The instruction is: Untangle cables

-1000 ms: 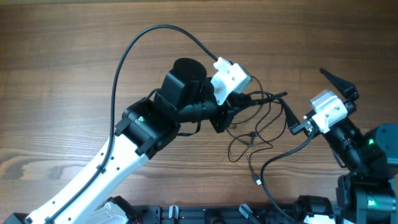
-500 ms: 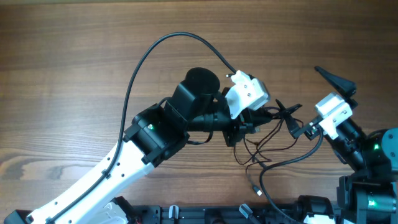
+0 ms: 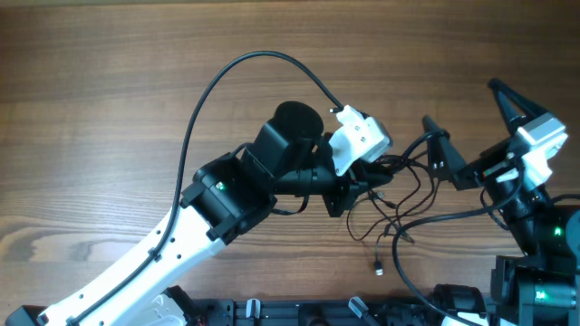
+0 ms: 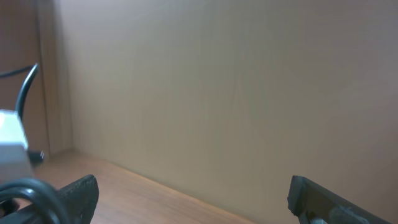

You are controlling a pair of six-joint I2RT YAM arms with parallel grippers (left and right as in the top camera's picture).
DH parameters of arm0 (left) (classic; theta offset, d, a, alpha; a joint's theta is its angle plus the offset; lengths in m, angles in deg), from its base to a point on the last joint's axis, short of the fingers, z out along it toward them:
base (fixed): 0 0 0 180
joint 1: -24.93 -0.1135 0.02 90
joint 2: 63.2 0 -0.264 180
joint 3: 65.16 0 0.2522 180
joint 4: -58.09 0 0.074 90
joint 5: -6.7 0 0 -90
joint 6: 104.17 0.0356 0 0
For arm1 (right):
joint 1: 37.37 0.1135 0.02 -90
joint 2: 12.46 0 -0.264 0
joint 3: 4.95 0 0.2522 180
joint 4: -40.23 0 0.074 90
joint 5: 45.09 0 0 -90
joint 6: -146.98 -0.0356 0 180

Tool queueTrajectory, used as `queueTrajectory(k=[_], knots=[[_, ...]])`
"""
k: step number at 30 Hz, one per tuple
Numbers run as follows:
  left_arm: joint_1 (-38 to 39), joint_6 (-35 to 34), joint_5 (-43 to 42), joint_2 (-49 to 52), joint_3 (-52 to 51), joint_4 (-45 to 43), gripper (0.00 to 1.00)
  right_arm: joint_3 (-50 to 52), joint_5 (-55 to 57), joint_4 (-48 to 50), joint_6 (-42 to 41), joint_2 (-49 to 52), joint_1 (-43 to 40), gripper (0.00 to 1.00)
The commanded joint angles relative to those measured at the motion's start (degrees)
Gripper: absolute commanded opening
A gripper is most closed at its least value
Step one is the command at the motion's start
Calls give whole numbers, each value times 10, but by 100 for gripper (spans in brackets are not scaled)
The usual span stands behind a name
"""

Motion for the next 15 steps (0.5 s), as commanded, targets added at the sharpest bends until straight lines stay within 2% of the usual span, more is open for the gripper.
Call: queueTrajectory(k=[1,3,6,12,15], knots=[[3,-3,61,-2,-1,41,4,-4,63,31,-78,-4,1,100],[3,-3,94,-2,-1,58,4,-4,77,48,-106,-4,1,100],[3,-3,99,-2,-1,69,4,-4,122,53,-136,-4,1,100],[3,15,99,-2,-1,122,4,-4,297,64,-140,-4,1,100],[3,21,99,-2,-1,126,4,-4,296,43,-130,-4,1,100]])
